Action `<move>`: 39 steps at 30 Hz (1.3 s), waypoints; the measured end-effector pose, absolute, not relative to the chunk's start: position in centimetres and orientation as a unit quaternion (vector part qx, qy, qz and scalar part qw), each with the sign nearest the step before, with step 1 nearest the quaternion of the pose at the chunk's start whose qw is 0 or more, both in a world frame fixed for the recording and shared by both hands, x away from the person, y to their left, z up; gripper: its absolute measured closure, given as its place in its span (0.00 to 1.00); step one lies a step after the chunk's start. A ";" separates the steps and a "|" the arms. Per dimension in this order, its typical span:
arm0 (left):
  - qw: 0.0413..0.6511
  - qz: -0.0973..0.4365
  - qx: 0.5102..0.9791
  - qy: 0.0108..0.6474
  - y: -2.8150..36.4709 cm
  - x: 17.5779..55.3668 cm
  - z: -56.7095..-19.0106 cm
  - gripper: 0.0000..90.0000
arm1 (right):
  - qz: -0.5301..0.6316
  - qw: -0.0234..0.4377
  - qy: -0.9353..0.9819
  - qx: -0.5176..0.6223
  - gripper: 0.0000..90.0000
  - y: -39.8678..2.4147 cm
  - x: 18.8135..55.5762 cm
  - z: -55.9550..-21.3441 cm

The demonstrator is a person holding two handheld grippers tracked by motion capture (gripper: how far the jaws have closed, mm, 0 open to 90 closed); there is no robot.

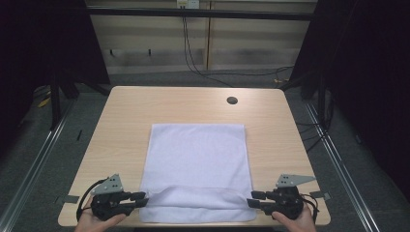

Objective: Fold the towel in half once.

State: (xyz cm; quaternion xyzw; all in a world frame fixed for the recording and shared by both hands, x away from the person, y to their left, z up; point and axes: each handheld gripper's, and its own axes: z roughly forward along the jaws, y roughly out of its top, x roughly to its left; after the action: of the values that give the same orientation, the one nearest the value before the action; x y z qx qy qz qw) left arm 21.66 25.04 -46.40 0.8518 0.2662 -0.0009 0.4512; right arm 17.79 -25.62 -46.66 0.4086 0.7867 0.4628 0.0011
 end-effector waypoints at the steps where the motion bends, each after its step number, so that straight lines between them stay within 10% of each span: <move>1: 0.454 0.001 0.848 0.272 25.2 21.7 -46.3 0.75 | 0.470 -0.005 0.783 0.407 0.67 -25.8 17.4 -46.6; 15: 0.427 -0.026 0.849 0.310 22.2 29.0 -47.7 0.57 | 0.431 -0.039 0.811 0.395 0.70 -21.4 24.4 -47.9; 28: 0.419 -0.070 0.871 0.248 22.5 24.9 -48.1 0.99 | 0.418 -0.090 0.832 0.355 0.96 -21.0 21.1 -48.4; 39: 0.472 -0.104 0.846 0.226 25.0 23.3 -46.5 0.73 | 0.449 -0.104 0.825 0.326 0.77 -22.4 18.0 -47.1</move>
State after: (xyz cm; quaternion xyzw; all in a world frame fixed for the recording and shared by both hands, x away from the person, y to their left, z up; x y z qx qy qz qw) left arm 23.31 24.99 -46.47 0.8459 0.2258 -0.1036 0.4719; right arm 17.97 -22.43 -47.09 0.3260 0.8254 0.4490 -0.1041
